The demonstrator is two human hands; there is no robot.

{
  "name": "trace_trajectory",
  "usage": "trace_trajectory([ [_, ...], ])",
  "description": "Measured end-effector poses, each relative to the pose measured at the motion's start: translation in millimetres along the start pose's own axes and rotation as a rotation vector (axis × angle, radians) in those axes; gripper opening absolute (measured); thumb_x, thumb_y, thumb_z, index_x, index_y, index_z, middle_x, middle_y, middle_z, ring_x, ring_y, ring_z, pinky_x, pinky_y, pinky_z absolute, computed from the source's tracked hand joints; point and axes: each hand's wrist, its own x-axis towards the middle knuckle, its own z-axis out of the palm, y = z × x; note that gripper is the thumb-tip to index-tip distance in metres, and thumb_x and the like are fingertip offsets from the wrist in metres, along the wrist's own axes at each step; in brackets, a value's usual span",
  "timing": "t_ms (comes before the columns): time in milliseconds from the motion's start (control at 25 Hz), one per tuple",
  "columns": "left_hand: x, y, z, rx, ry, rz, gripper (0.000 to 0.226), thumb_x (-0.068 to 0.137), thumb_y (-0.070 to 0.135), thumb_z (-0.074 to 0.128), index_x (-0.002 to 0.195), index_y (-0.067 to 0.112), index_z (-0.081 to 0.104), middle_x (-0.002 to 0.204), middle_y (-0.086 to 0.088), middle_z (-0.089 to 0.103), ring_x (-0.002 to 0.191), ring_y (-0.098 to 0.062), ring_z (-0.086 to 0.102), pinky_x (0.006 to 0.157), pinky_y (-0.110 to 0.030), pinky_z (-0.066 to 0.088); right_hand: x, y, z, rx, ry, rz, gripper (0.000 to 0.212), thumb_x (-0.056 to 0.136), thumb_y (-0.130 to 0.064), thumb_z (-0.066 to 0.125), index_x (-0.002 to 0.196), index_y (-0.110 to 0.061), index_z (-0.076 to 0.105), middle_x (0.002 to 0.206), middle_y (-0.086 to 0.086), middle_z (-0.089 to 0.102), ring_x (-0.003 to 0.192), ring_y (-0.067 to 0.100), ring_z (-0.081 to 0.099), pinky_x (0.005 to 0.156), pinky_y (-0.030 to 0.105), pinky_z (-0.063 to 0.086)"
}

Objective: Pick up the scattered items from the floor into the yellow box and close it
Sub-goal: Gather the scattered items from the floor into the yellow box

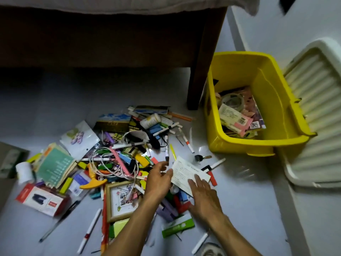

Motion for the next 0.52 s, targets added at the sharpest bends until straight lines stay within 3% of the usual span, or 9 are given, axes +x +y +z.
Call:
trace_trajectory([
  [120,6,-9,-3,-0.017,0.022,0.012,0.031,0.096,0.022,0.059,0.127,0.025,0.059,0.122,0.001,0.062,0.098,-0.01,0.062,0.075,-0.019,0.05,4,1,2,0.057,0.275,0.022,0.033,0.092,-0.025,0.047,0.124,-0.021,0.054,0.134,0.004,0.057,0.119,0.025,0.055,0.087,0.032,0.048],
  [160,7,-7,-4,-0.035,0.027,0.019,0.03,0.096,0.022,0.058,0.126,0.026,0.059,0.121,0.001,0.062,0.101,-0.013,0.063,0.082,-0.027,0.051,6,5,1,0.088,0.3,0.006,0.037,0.091,-0.031,0.05,0.127,-0.023,0.053,0.136,0.003,0.056,0.121,0.024,0.054,0.09,0.032,0.047],
  [200,7,-5,-4,-0.056,0.03,0.02,0.029,0.097,0.021,0.058,0.126,0.026,0.06,0.12,0.002,0.062,0.101,-0.014,0.063,0.085,-0.031,0.051,8,11,1,0.103,0.24,0.0,0.054,0.089,-0.041,0.055,0.139,-0.024,0.044,0.149,0.003,0.045,0.132,0.025,0.045,0.099,0.035,0.043],
  [280,2,2,-2,-0.084,0.028,0.019,0.026,0.097,0.02,0.058,0.121,0.029,0.06,0.115,0.005,0.062,0.097,-0.008,0.061,0.079,-0.025,0.05,8,18,3,0.041,-0.011,0.021,0.093,0.08,-0.055,0.063,0.154,-0.026,0.014,0.163,0.002,0.013,0.145,0.028,0.023,0.112,0.042,0.032],
  [360,-4,5,0,-0.089,0.023,0.016,0.026,0.097,0.019,0.058,0.121,0.027,0.06,0.113,0.006,0.061,0.094,-0.004,0.059,0.071,-0.018,0.045,-2,13,15,-0.062,-0.08,0.042,0.104,0.078,-0.052,0.065,0.155,-0.025,0.0,0.164,0.003,0.0,0.144,0.031,0.018,0.111,0.043,0.03],
  [440,-12,5,-1,-0.082,0.041,0.015,0.027,0.096,0.02,0.059,0.123,0.025,0.061,0.114,0.005,0.062,0.099,-0.01,0.06,0.076,-0.022,0.046,-15,6,22,-0.13,0.028,0.069,0.086,0.086,-0.043,0.06,0.153,-0.021,0.011,0.161,0.007,0.016,0.136,0.028,0.032,0.105,0.037,0.037],
  [520,-15,5,-5,-0.092,0.067,0.039,0.025,0.096,0.018,0.059,0.119,0.026,0.063,0.113,0.004,0.064,0.101,-0.012,0.061,0.079,-0.025,0.047,-26,2,11,-0.065,0.261,0.075,0.048,0.094,-0.037,0.05,0.138,-0.019,0.042,0.137,0.008,0.055,0.113,0.023,0.057,0.086,0.031,0.049],
])
